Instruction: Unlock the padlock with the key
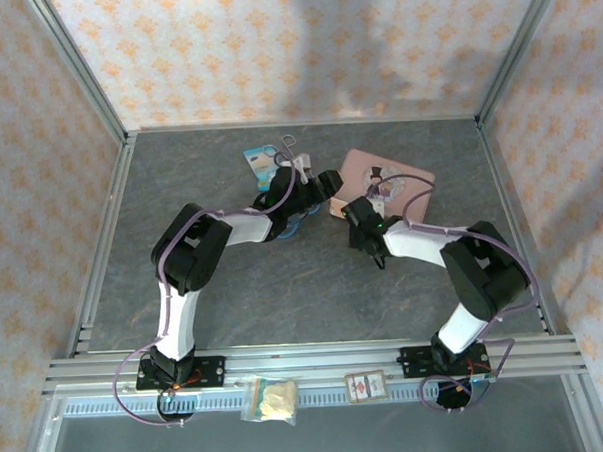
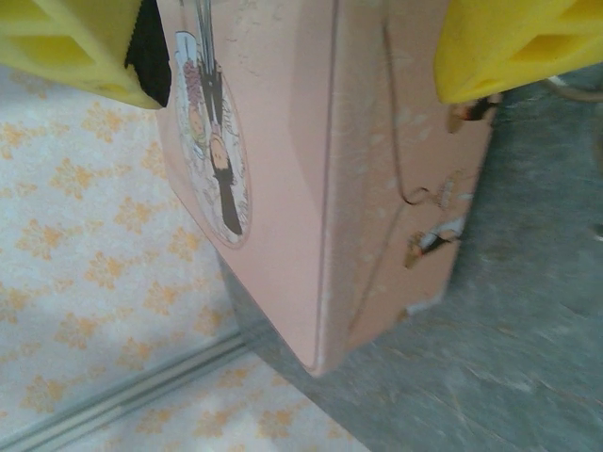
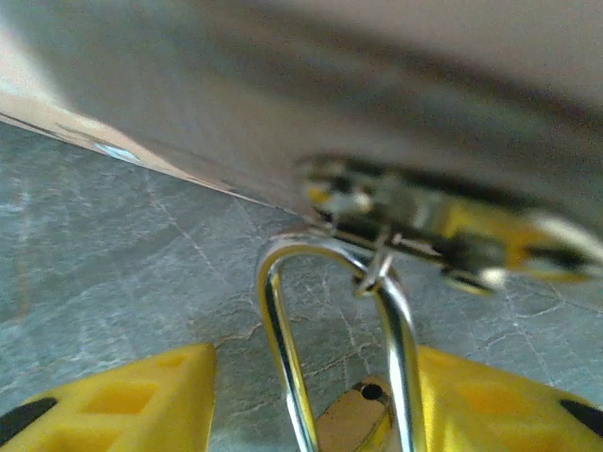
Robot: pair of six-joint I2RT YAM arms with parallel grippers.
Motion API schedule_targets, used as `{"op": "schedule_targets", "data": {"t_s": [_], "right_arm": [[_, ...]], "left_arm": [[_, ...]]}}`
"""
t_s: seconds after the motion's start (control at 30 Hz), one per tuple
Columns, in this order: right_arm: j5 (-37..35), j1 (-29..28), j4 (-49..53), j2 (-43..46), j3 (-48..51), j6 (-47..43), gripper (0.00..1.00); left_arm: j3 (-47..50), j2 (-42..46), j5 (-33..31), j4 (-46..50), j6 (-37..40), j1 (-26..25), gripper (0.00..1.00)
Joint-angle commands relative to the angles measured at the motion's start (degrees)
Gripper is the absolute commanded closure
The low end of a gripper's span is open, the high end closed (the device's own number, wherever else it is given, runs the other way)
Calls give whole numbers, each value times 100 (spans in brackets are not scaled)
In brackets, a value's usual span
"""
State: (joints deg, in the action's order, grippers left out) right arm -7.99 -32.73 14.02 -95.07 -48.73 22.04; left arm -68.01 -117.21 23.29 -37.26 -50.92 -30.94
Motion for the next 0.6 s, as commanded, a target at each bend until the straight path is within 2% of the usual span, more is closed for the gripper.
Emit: {"op": "schedule_targets", "data": {"t_s": [0.0, 0.17, 0.3, 0.47, 0.57], "right_arm": [[-762, -60, 511, -263, -268, 211, 49], [-1009, -130, 597, -328, -365, 265, 52], [-1076, -204, 667, -353, -366, 291, 59], [-1204, -438, 896, -303, -420, 417, 61], [-1168, -480, 872, -353, -392, 467, 67]], "left_arm": [[246, 677, -238, 69, 352, 155, 27], [738, 1171, -246, -168, 255, 264, 27], [1070, 1352, -189, -527, 32, 290, 27], [1387, 1538, -156, -773, -96, 299, 27], [1548, 1629, -141, -882, -146, 299, 27]]}}
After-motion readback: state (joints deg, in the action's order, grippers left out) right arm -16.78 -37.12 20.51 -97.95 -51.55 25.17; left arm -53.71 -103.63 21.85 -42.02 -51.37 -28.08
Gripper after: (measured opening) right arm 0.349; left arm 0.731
